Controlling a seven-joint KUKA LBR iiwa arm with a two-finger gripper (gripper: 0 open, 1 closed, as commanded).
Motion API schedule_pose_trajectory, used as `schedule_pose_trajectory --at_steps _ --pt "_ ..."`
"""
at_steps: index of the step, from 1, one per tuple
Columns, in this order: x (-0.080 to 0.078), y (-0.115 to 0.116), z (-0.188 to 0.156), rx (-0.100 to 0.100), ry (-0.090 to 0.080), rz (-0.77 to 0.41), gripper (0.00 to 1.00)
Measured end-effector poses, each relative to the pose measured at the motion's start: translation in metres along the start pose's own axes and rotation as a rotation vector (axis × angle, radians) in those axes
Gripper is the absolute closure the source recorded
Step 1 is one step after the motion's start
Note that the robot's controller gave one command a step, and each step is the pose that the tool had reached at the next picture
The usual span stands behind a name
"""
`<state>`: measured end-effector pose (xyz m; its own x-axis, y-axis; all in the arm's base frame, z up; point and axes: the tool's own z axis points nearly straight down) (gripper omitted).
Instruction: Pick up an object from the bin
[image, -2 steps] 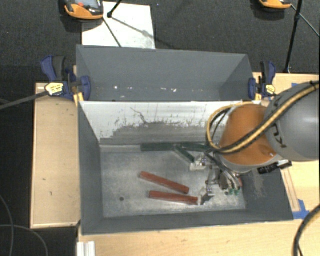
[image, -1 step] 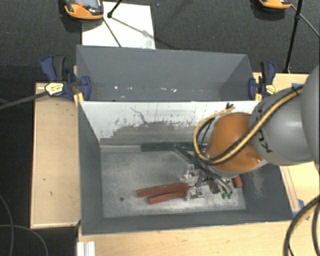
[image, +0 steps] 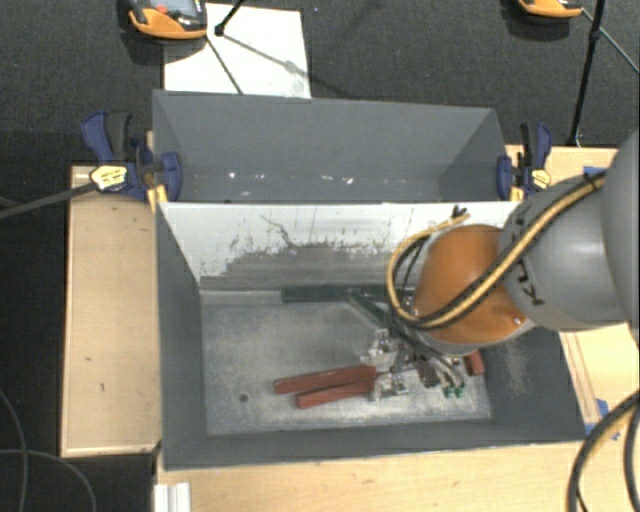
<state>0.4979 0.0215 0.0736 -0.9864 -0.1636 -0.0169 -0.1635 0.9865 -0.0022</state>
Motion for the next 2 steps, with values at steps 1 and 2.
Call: schedule_pose_trajectory --at_steps 1,2 --pt "-0.013 -0.006 -0.028 -0.003 0.020 0.005 1.00" --pt "0.003 0.003 -0.137 -0.003 0.016 -0.028 1.00"
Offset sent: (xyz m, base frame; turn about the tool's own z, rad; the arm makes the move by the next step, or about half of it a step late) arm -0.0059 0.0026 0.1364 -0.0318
